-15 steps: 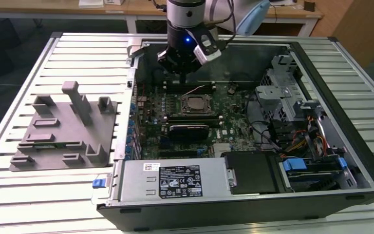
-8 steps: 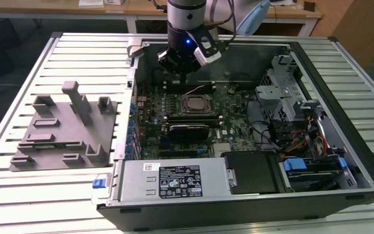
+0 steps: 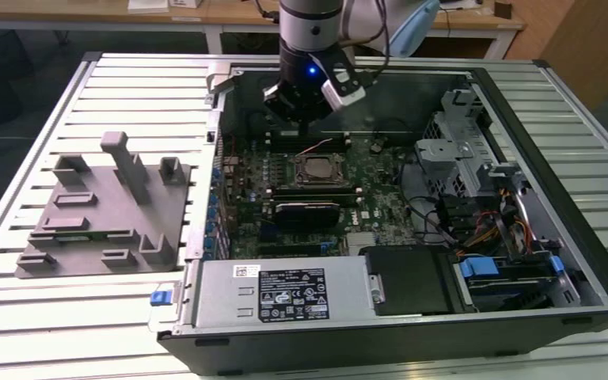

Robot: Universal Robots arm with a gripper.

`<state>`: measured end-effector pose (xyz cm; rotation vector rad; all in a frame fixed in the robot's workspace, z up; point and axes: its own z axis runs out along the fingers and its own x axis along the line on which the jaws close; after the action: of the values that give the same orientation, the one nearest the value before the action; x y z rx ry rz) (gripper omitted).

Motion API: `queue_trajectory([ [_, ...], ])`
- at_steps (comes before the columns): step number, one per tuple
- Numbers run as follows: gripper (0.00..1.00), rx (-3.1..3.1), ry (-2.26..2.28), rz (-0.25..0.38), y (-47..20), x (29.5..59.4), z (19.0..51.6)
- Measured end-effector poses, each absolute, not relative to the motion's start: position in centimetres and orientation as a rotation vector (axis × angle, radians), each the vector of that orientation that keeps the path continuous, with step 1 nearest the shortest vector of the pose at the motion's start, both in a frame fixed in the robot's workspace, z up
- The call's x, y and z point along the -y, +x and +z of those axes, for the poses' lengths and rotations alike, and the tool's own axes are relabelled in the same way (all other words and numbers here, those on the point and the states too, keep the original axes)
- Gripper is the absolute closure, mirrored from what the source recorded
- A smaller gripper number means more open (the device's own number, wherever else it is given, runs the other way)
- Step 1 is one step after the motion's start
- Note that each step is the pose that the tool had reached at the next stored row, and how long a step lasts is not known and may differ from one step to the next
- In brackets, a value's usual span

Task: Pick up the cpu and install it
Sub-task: 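Install the first cpu locking lever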

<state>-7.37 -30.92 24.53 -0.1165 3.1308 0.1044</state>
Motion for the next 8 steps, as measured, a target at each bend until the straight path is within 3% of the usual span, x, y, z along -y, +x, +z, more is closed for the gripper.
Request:
queue_trajectory([
  [8,0.89,-3.131,-0.101,0.102,-6.99,30.82,23.76],
])
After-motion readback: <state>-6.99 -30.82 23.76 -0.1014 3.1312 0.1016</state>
